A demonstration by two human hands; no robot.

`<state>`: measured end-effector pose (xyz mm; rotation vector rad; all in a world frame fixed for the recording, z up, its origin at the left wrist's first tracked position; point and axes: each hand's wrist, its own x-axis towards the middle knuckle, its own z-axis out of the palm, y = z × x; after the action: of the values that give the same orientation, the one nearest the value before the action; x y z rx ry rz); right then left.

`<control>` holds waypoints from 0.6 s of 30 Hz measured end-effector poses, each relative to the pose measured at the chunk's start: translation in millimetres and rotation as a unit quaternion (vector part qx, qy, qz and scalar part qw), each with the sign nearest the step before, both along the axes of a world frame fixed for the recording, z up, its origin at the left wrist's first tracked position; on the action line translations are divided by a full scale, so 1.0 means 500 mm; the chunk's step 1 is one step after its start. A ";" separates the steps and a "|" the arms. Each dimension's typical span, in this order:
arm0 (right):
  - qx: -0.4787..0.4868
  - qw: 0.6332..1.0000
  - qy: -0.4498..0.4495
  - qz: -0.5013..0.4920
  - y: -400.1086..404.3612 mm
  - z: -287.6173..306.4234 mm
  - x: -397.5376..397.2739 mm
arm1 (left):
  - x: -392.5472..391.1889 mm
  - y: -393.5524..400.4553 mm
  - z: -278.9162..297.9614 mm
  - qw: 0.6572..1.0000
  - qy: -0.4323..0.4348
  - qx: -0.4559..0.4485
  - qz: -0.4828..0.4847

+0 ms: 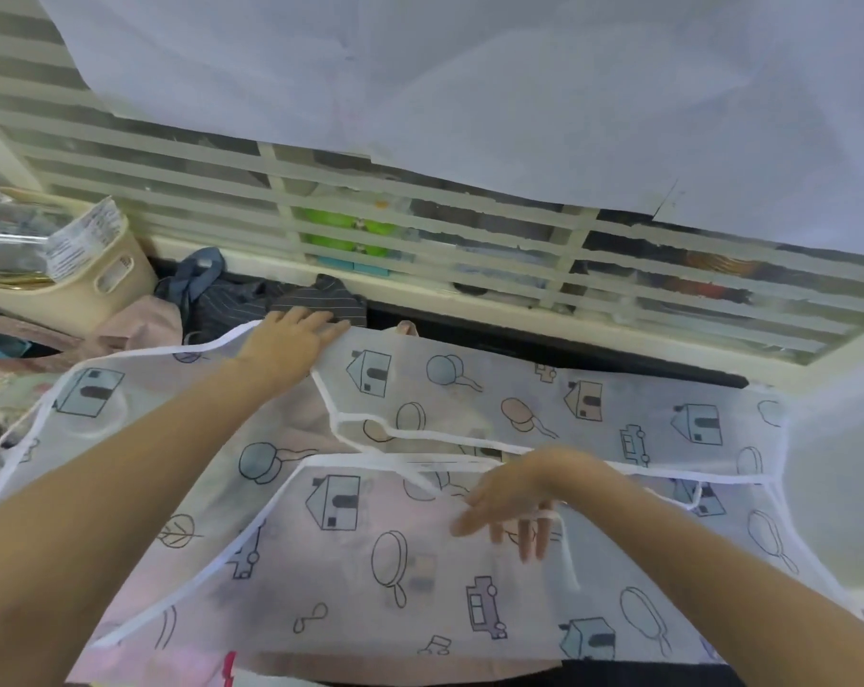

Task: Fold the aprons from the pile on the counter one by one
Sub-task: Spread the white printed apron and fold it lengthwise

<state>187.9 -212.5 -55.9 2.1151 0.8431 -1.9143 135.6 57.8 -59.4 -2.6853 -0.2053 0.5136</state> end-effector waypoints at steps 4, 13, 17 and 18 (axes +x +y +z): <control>0.177 0.958 -0.199 -0.107 -0.007 -0.017 0.033 | -0.011 -0.014 -0.005 0.999 -0.007 -0.007 -0.040; 0.231 0.812 -0.519 0.134 -0.013 -0.146 0.029 | -0.084 -0.035 -0.054 0.988 0.112 -0.049 -0.092; 0.255 0.807 -0.512 0.149 -0.033 -0.143 0.041 | -0.077 -0.036 -0.052 0.981 0.160 -0.068 -0.084; 0.266 0.793 -0.532 0.131 -0.037 -0.140 0.046 | -0.075 -0.033 -0.049 0.979 0.167 -0.074 -0.085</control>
<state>210.7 -231.1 -125.9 2.6078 1.3012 -0.1337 98.3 41.1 -84.1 -2.6704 0.1633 0.9439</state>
